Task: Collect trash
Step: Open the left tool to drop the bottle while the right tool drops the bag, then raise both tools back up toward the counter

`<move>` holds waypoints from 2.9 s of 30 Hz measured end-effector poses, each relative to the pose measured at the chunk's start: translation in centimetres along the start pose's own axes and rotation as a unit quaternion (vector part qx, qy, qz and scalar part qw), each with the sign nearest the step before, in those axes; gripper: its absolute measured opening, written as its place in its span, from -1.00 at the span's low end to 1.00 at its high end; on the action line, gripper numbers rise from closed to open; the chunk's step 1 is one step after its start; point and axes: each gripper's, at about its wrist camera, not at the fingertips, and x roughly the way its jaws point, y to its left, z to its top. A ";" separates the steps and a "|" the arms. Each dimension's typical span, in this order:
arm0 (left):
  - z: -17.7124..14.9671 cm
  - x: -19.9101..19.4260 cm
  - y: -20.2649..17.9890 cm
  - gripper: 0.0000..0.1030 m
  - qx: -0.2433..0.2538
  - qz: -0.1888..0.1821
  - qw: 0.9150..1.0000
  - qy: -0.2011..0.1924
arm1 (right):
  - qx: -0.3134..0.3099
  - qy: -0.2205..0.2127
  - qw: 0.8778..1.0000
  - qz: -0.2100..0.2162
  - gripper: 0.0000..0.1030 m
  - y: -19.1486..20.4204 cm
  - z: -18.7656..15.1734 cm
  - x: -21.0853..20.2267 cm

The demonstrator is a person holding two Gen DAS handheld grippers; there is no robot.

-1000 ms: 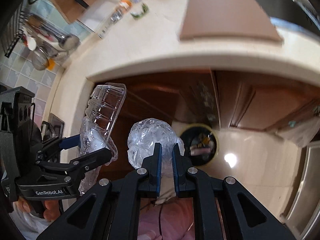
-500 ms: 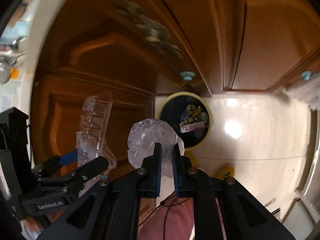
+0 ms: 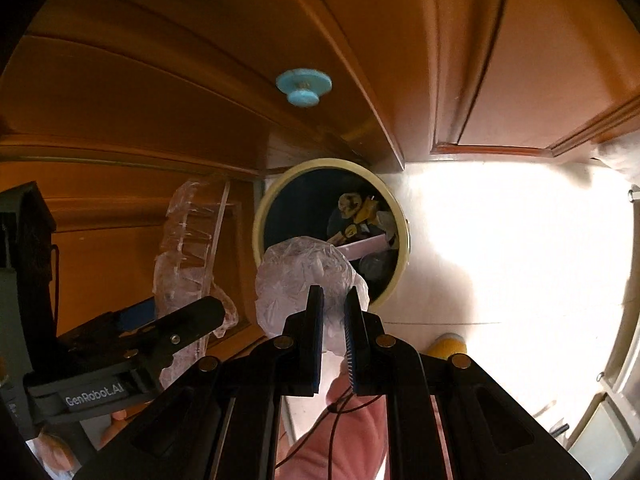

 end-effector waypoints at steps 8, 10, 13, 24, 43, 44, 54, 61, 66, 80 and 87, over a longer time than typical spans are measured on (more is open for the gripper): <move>2.1 4.9 1.9 0.77 -0.009 0.001 0.999 0.037 | -0.015 0.023 1.000 -0.015 -0.68 0.6 2.2 6.2; 2.4 5.8 2.3 0.79 -0.009 -0.001 0.999 0.045 | -0.010 0.027 0.999 -0.019 -0.44 0.7 2.6 7.1; 2.6 6.7 3.0 0.81 -0.010 0.004 0.999 0.051 | -0.008 0.018 0.999 -0.031 -0.21 0.4 3.2 7.7; 3.1 8.1 2.8 0.84 0.000 0.004 0.998 0.057 | -0.014 0.015 0.999 -0.030 -0.21 -0.6 2.5 7.5; -3.0 -8.0 -0.9 0.84 0.035 0.026 0.999 0.023 | -0.039 -0.007 0.999 -0.028 -0.21 1.4 -1.9 -4.0; -3.8 -10.0 -1.3 0.84 0.038 0.026 0.999 0.017 | -0.044 -0.010 0.999 -0.026 -0.21 1.8 -2.4 -5.4; -9.8 -25.0 -4.5 0.84 0.070 0.017 0.996 -0.058 | -0.104 -0.056 0.993 -0.008 -0.21 6.8 -6.8 -20.2; -12.5 -35.2 -7.0 0.84 0.093 0.016 0.985 -0.146 | -0.166 -0.124 0.978 -0.011 -0.21 10.6 -9.2 -30.4; -13.6 -42.7 -9.0 0.84 0.112 0.015 0.969 -0.219 | -0.174 -0.183 0.968 -0.001 -0.15 12.0 -9.7 -36.8; -11.9 -56.8 -9.7 0.84 0.124 0.015 0.927 -0.354 | -0.173 -0.308 0.936 0.006 -0.13 17.0 -6.7 -52.1; -8.2 -58.5 -7.4 0.84 0.118 0.019 0.918 -0.379 | -0.164 -0.333 0.929 -0.003 -0.13 19.8 -3.5 -54.6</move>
